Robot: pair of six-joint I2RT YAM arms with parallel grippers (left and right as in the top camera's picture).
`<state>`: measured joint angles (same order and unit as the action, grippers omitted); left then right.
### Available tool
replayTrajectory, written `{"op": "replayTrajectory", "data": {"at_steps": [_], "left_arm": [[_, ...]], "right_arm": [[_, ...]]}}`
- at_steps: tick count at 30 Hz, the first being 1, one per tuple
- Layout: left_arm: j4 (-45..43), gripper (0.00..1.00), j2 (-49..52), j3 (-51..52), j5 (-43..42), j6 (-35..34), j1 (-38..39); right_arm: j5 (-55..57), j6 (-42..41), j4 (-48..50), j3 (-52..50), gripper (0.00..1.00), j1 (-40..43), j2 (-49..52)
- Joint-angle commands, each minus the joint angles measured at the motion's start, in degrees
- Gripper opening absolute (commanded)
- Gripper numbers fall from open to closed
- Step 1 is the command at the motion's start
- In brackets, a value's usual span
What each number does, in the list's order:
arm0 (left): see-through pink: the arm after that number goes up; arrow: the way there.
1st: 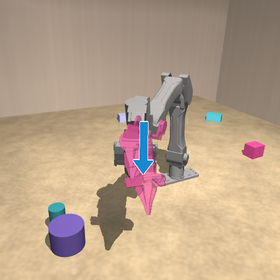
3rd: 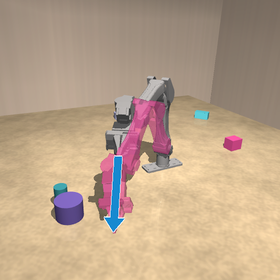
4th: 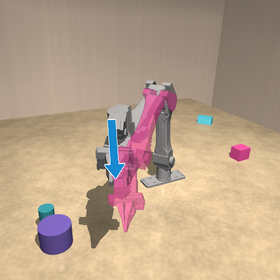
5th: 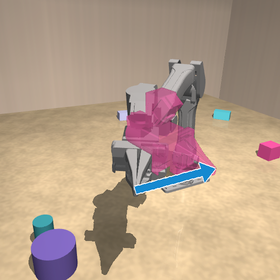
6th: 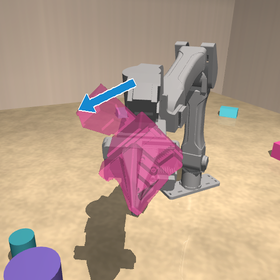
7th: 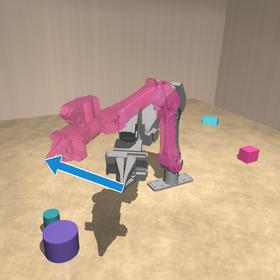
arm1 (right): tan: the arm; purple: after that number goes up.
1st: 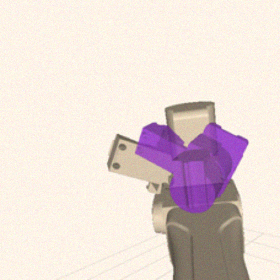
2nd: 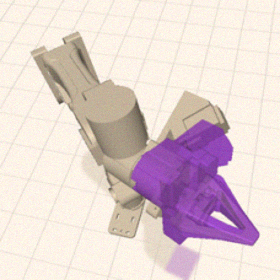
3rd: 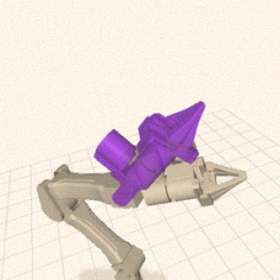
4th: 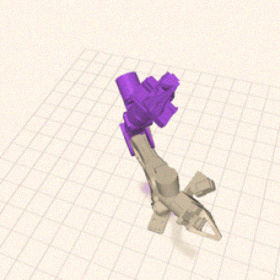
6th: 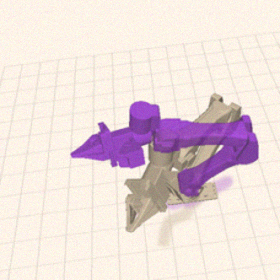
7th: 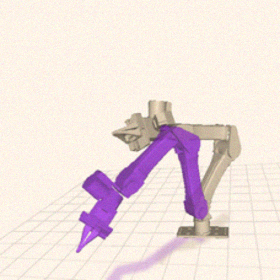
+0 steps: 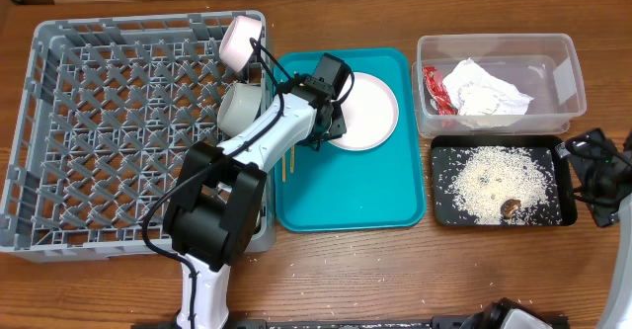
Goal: Sort waste into correct bins and load items into the dishwasher
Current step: 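Move the left gripper to the white plate and grasp its rim, then lift the white plate and stand it upright in the rack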
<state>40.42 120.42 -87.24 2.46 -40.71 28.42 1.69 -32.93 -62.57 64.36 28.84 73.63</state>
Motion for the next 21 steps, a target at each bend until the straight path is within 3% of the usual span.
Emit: {"op": "replayTrajectory", "data": {"at_steps": [1, 11, 21], "left_arm": [[-1.0, 0.13, 0.2, 1.0, 2.4, -0.4, 0.2], [-1.4, 0.11, 0.2, 1.0, 4.2, -0.4, 0.2], [-5.8, 0.21, 0.2, 4.1, 5.8, -0.4, 0.2]], "right_arm": [[-0.1, 0.4, 0.3, 0.6, 1.00, 0.2, -0.1], [-0.1, 0.4, 0.3, 0.6, 1.00, 0.2, -0.1], [-0.1, 0.4, 0.3, 0.6, 1.00, 0.2, -0.1]]}}
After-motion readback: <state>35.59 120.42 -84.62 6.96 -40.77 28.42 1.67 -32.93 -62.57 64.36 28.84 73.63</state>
